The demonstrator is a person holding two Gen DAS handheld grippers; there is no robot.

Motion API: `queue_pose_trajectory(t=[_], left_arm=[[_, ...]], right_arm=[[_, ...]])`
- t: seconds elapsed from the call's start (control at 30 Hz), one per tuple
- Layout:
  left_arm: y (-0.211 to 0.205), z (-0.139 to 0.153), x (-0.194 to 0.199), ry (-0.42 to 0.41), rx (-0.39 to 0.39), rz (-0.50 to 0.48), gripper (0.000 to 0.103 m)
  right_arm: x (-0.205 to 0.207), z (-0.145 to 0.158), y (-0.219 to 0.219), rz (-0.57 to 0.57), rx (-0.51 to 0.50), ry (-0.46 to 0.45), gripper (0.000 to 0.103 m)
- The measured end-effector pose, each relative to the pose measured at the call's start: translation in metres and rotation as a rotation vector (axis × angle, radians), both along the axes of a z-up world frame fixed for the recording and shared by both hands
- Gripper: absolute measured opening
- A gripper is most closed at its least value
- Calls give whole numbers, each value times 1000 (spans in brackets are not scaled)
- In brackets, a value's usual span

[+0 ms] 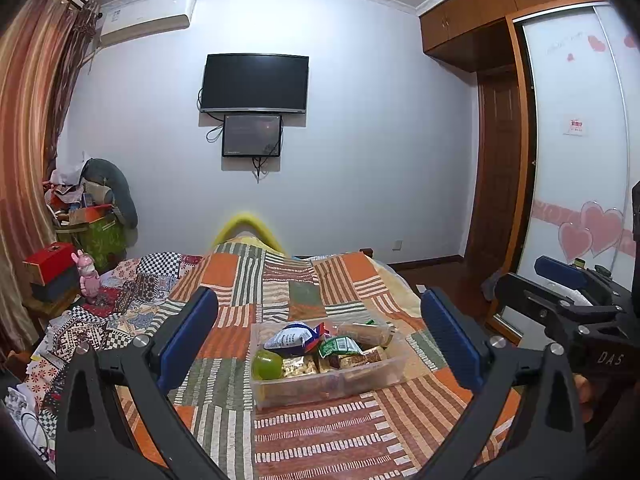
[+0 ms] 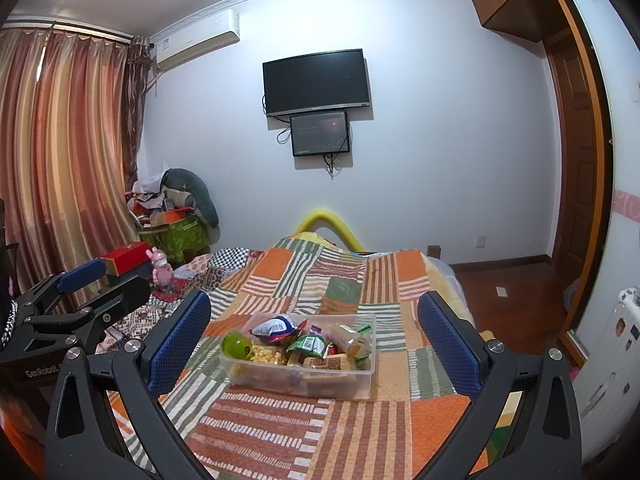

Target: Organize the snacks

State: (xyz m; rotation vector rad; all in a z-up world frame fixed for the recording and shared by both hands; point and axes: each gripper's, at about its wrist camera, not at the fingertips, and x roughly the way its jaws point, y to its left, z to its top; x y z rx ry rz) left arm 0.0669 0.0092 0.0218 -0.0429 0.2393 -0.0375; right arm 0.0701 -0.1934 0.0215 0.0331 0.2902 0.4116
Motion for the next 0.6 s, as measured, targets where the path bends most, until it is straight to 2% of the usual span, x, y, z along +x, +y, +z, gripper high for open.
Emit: queue_pose_trajectory(t=[0.6], left_arm=[[4,-1,1,13,-22,-6,103]], right_arm=[[-2,1,2,0,-2,-3,103]])
